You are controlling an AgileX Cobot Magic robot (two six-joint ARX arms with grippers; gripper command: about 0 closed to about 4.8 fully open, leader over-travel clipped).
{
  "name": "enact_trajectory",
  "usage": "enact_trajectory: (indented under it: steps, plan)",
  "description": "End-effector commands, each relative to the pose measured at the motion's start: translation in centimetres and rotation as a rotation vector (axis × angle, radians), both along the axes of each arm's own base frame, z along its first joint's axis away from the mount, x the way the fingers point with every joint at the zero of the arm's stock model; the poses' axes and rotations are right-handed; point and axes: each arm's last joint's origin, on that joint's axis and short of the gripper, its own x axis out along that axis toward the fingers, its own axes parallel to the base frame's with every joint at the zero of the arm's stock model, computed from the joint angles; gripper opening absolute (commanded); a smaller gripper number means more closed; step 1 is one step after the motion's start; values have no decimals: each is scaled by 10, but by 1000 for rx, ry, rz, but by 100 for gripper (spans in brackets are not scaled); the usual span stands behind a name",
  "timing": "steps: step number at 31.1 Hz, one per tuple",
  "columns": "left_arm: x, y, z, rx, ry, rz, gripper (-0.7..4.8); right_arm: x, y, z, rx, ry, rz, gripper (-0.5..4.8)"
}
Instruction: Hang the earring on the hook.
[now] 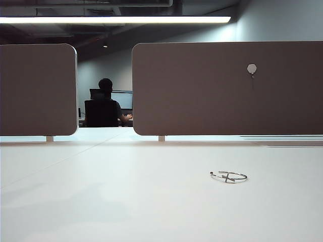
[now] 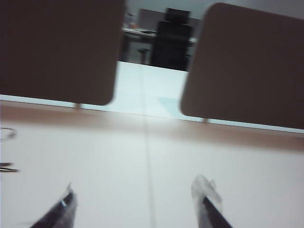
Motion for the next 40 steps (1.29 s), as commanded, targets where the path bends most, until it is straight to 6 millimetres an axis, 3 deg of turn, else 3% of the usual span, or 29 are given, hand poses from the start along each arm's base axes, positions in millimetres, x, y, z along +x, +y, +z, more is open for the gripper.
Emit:
enact_trajectory:
  steps: [1, 4, 8, 14, 19, 26, 34, 37, 40]
  plan:
    - [1, -3, 19, -18, -3, -95, 381, -2, 3, 18, -68, -21, 46, 398]
    - [8, -3, 36, -15, 18, -98, 385, 6, 7, 34, -147, -12, 84, 423]
    - [27, -7, 59, 37, 73, -202, 464, 23, 16, 49, -213, 39, 172, 423]
    - [60, -24, 71, 161, 155, -330, 469, 57, 40, 51, -446, 131, 304, 423]
    - [75, -51, 58, 248, 264, -477, 479, 89, 70, 28, -559, 302, 411, 421]
    - [71, -79, 45, 308, 359, -545, 479, 117, 97, -20, -884, 441, 505, 419]
    - [69, -83, 44, 308, 365, -540, 479, 135, 108, -54, -967, 520, 595, 394]
    - [68, -83, 47, 237, 430, -529, 479, 139, 110, -60, -970, 524, 598, 362]
    - [68, -84, 50, 206, 497, -582, 479, 145, 113, -63, -962, 498, 597, 362]
